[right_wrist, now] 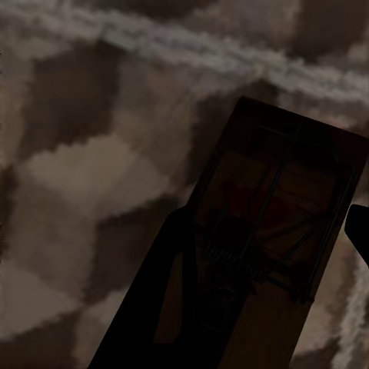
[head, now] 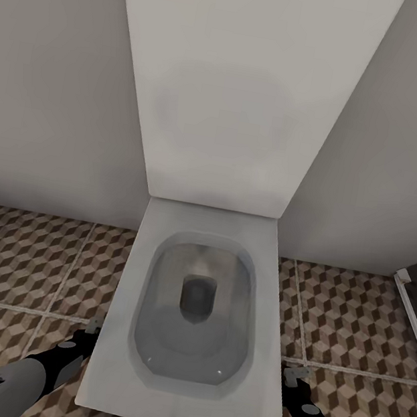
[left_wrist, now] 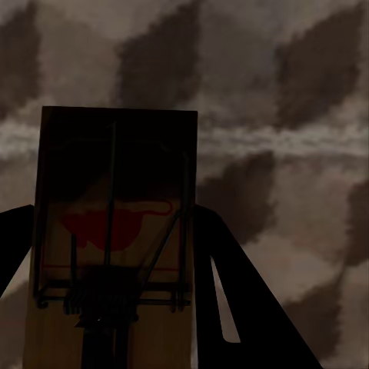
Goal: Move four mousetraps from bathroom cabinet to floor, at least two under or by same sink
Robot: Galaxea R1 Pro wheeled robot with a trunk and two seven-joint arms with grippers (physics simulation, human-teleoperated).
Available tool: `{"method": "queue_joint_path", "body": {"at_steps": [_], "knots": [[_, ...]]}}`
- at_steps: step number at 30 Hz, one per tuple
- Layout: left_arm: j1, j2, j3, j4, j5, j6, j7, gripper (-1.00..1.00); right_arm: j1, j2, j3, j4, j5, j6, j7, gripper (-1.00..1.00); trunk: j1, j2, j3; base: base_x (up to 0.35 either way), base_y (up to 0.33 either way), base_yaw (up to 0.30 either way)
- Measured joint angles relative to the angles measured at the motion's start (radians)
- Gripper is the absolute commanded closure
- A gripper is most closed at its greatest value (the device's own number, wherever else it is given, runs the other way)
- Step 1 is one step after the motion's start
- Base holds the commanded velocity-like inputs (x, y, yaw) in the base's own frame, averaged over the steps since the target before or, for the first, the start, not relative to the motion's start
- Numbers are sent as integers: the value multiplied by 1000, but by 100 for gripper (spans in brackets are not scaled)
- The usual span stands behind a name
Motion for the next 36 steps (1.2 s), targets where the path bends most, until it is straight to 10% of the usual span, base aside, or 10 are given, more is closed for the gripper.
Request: {"method": "queue_joint_path", "body": {"at_steps": [36], "knots": [[0, 1, 1, 0, 3, 2, 0, 100, 0, -1, 0, 0, 0, 0, 0, -100, 0, 0, 0, 0, 0, 0]]}}
